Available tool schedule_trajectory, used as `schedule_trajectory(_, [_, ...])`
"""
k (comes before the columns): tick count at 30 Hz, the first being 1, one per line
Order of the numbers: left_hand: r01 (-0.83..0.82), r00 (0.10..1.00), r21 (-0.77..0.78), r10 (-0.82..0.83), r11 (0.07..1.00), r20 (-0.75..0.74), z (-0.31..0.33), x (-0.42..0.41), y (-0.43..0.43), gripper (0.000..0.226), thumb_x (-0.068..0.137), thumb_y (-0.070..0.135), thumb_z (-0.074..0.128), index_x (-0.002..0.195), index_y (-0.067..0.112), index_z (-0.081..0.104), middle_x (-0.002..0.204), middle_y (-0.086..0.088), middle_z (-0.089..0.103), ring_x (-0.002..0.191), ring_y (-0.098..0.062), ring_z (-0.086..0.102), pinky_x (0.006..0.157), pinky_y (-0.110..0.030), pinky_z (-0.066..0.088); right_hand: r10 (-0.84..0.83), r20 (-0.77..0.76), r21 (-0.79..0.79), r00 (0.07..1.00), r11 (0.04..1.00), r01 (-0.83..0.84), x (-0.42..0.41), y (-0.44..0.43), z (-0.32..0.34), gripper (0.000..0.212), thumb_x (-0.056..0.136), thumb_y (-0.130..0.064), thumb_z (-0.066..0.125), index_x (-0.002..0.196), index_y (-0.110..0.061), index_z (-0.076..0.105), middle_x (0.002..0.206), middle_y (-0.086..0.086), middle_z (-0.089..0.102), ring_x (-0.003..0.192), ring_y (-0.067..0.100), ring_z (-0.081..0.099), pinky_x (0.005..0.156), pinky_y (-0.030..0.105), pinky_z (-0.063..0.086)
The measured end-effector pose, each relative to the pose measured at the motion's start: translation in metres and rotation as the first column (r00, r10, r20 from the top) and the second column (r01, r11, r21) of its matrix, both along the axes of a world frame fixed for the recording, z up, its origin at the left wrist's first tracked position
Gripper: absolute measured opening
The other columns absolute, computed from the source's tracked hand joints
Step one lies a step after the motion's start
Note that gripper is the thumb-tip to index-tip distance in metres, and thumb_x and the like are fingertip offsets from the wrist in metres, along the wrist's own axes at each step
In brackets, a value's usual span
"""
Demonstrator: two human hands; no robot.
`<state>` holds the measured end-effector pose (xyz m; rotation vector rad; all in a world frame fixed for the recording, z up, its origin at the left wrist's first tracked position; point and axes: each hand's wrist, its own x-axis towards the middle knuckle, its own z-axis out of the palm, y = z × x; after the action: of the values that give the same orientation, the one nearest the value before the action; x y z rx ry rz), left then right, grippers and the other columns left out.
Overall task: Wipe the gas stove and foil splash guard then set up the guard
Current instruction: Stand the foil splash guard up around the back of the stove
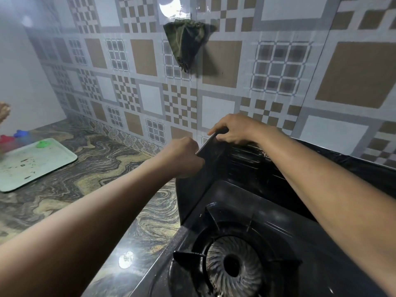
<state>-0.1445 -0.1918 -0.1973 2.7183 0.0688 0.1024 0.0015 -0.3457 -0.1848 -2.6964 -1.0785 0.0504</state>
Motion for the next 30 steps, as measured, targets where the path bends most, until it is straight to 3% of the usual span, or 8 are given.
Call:
schedule_trajectory(2, [0.002,1.0,0.026,-0.002,1.0,-0.017,-0.001,0.002,0.0,0.03,0.09,0.02,0.057,0.116,0.011,0.066,0.107,-0.013,0.067,0.093,-0.03,0.063,0.078,-0.039,0.057,-0.011,-0.015,0.012,1.0,1.0,0.012,0.0,0.001,0.0,0.028,0.093,-0.03,0.065,0.12,-0.033,0.07,0.126,-0.004,0.067,0.11,0.016,0.059,0.098,0.034,0.045])
schedule_trajectory(5, [-0.013,1.0,0.049,0.015,0.999,-0.027,-0.005,0.002,-0.001,0.029,0.091,0.014,0.052,0.117,0.01,0.063,0.104,-0.014,0.065,0.09,-0.031,0.062,0.073,-0.039,0.056,-0.022,-0.002,0.059,1.0,0.998,0.022,-0.001,0.003,-0.002,0.027,0.093,-0.032,0.065,0.119,-0.035,0.071,0.123,-0.007,0.069,0.109,0.016,0.062,0.092,0.031,0.047])
schedule_trajectory(8, [-0.028,0.999,0.04,0.03,0.999,-0.04,-0.003,0.003,-0.002,0.029,0.087,0.012,0.053,0.114,0.009,0.064,0.102,-0.013,0.066,0.087,-0.028,0.062,0.072,-0.038,0.058,-0.054,0.027,0.055,0.998,0.997,0.052,0.001,0.004,-0.005,0.039,0.093,-0.032,0.066,0.132,-0.035,0.062,0.135,-0.004,0.061,0.106,0.023,0.065,0.087,0.03,0.052])
schedule_trajectory(11, [-0.052,0.997,0.021,0.053,0.998,-0.06,0.003,0.008,-0.002,0.035,0.083,0.017,0.057,0.115,0.005,0.065,0.106,-0.014,0.066,0.093,-0.028,0.062,0.08,-0.041,0.059,-0.091,0.09,0.038,0.992,0.995,0.088,0.005,-0.002,-0.002,0.046,0.092,-0.027,0.067,0.137,-0.032,0.057,0.143,0.0,0.055,0.121,0.027,0.058,0.102,0.038,0.043])
schedule_trajectory(15, [-0.034,0.997,0.042,0.037,0.999,-0.064,0.009,0.024,-0.01,0.035,0.083,0.024,0.062,0.112,0.006,0.067,0.102,-0.011,0.066,0.089,-0.026,0.062,0.071,-0.036,0.055,-0.095,0.147,0.056,0.985,0.995,0.088,0.01,-0.01,0.0,0.034,0.093,-0.027,0.068,0.127,-0.025,0.067,0.131,-0.001,0.064,0.12,0.02,0.057,0.1,0.035,0.043])
schedule_trajectory(19, [-0.01,0.998,0.07,0.014,0.997,-0.064,0.01,0.033,-0.017,0.03,0.087,0.016,0.056,0.114,0.005,0.064,0.103,-0.013,0.065,0.091,-0.028,0.061,0.07,-0.034,0.054,-0.105,0.193,0.081,0.976,0.993,0.091,0.017,-0.01,-0.003,0.022,0.094,-0.028,0.066,0.114,-0.024,0.073,0.118,-0.003,0.069,0.11,0.019,0.062,0.093,0.034,0.049])
schedule_trajectory(30, [-0.014,0.993,0.073,0.023,0.997,-0.12,0.013,0.043,-0.018,0.008,0.086,0.011,0.05,0.083,0.006,0.056,0.085,-0.011,0.058,0.074,-0.021,0.057,0.055,-0.027,0.045,-0.109,0.192,0.098,0.975,0.991,0.091,0.023,-0.011,-0.006,0.027,0.092,-0.037,0.066,0.117,-0.028,0.072,0.121,-0.006,0.069,0.112,0.016,0.062,0.096,0.037,0.05])
